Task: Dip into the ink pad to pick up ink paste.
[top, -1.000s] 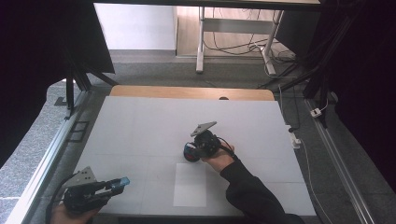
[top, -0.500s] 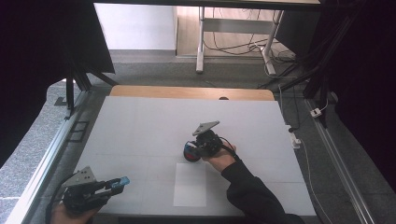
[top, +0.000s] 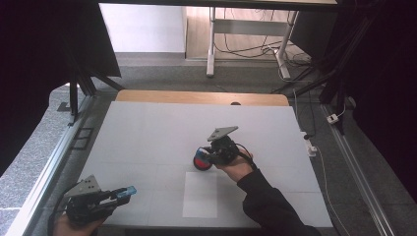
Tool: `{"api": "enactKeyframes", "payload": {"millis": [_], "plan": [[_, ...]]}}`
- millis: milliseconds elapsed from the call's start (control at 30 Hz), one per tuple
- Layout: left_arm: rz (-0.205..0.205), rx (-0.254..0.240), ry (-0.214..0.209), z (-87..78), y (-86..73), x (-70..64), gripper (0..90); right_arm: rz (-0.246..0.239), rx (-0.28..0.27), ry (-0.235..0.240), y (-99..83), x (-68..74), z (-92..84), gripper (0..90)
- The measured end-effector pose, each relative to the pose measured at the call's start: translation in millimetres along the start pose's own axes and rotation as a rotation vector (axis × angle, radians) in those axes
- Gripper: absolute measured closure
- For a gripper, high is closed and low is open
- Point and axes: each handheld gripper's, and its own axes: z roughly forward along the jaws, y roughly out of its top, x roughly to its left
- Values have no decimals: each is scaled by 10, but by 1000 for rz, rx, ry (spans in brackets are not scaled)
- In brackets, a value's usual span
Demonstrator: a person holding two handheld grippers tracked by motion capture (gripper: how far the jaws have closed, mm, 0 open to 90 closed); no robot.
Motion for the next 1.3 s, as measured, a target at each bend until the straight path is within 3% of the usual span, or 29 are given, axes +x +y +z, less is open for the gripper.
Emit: {"api": "enactKeyframes", "payload": {"millis": [433, 833, 1300], "plan": [[1, -1, -2, 0, 0, 0, 685, -26, -22, 45, 8, 148, -171, 712], [0, -5, -2, -5, -1, 5, 685, -3, -54, 77, -44, 256, -325, 712], [-5, -8, -3, -8, -2, 4, 684, -25, -48, 98, -137, 423, -433, 712]]}}
